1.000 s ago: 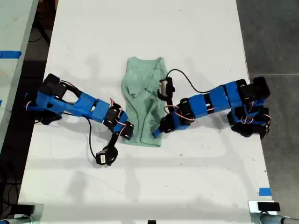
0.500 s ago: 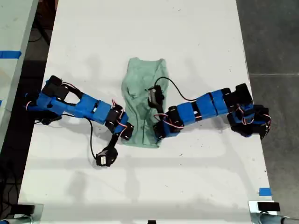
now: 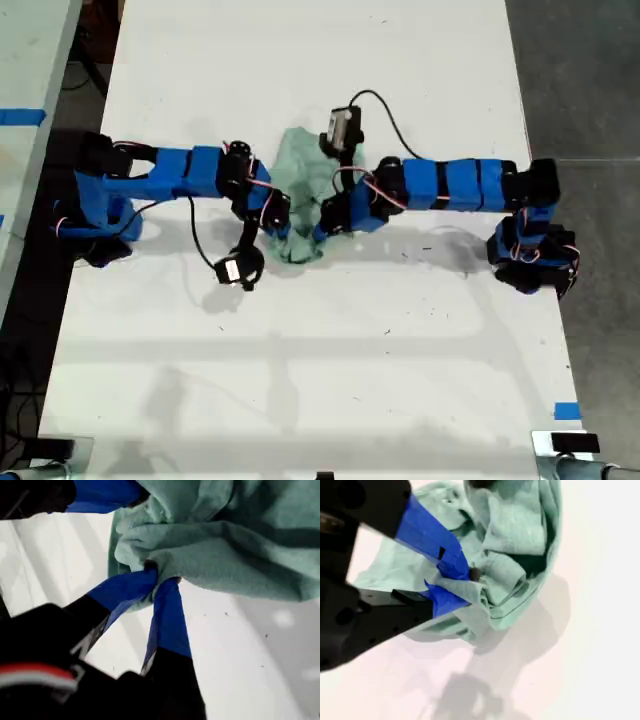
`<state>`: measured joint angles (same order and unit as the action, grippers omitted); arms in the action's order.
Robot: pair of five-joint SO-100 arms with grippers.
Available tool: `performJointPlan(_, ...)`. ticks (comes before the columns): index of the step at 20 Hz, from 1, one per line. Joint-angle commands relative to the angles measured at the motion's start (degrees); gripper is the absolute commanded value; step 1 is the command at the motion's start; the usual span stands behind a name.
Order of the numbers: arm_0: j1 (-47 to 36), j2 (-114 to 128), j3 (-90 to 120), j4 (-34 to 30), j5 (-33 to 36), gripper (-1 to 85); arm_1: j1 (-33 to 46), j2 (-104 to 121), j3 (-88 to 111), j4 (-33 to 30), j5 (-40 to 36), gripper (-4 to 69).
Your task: Fold t shirt
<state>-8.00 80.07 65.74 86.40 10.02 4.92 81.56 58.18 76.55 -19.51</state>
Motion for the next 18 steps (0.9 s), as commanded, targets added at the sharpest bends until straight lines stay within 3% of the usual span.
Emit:
performJointPlan(1, -13.0, 6.0, -2.8, 1.2, 5.3, -0.2, 9.1, 7.5, -0.6, 1.6, -1.5, 2.3)
performJointPlan(4, -21.5, 5.7, -6.2, 0.3, 9.8, 8.4, 16.5, 8.4, -1.5, 4.4, -4.3, 16.9)
performJointPlan(7, -26.9, 6.1, -10.4, 0.0, 13.0, 7.9, 23.3, 11.4, -0.7, 8.4, -4.9, 14.4)
performJointPlan(11, -30.3, 9.7, -10.5, 0.0, 14.5, 9.8, 27.1, 16.9, 1.1, 12.1, -1.6, 21.8)
performJointPlan(14, -30.9, 16.3, -10.0, 1.8, 15.1, -0.1, 26.0, 20.3, 3.2, 12.9, -1.9, 19.9)
performJointPlan(16, -30.9, 23.5, -9.4, 4.0, 15.9, -0.1, 23.6, 23.6, 5.9, 13.8, -5.4, 2.1)
performJointPlan(18, -30.2, 36.7, -1.8, 4.7, 15.4, -0.1, 21.2, 30.9, 13.4, 16.4, -7.6, 2.1)
